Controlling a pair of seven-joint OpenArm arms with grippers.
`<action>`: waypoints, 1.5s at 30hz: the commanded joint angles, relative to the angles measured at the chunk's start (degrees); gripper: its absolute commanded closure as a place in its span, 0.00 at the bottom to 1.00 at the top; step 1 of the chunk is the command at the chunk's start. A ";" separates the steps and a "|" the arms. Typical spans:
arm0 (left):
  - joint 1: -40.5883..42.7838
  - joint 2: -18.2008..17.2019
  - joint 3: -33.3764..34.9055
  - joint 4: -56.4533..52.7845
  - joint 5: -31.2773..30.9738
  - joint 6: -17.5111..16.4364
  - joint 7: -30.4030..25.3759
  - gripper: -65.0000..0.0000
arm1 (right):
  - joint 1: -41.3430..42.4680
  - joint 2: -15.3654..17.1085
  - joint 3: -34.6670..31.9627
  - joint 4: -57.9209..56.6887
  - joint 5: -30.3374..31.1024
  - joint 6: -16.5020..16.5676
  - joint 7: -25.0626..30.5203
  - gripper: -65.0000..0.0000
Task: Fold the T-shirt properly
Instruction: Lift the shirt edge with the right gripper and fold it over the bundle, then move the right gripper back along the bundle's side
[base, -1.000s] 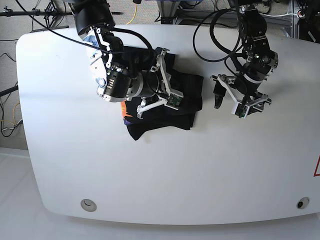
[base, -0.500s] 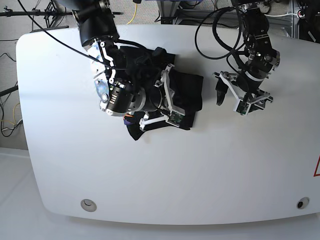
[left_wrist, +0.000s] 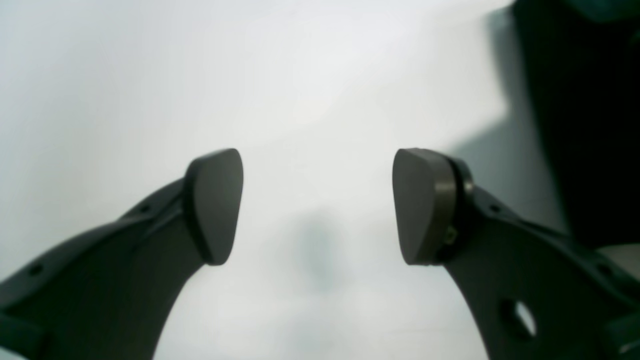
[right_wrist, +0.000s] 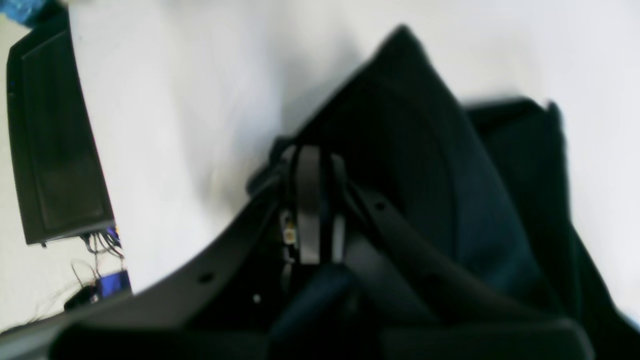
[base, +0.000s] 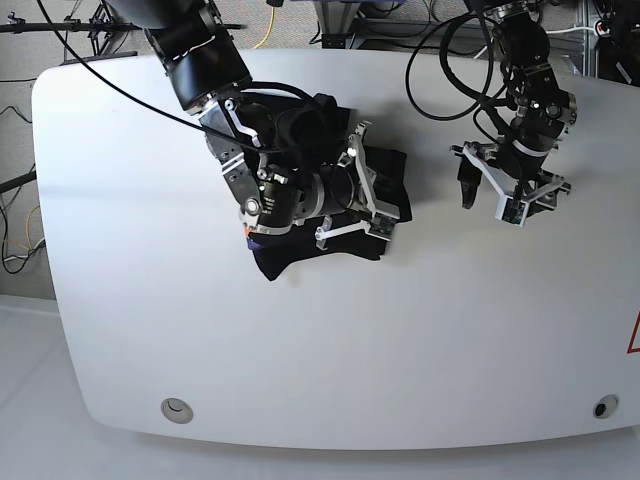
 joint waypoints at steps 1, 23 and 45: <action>0.18 0.01 -0.40 1.16 -0.66 -0.05 -1.03 0.34 | 2.82 -1.31 -0.67 -0.68 1.07 -2.08 3.75 0.97; -0.26 0.18 -1.10 2.91 -0.83 -0.05 -1.03 0.34 | 11.08 -2.90 -1.99 -4.54 1.42 -5.68 9.20 0.97; -3.77 5.71 9.36 3.79 -7.95 -5.46 -0.76 0.35 | 12.22 10.03 13.92 -9.03 1.07 -9.55 9.55 0.97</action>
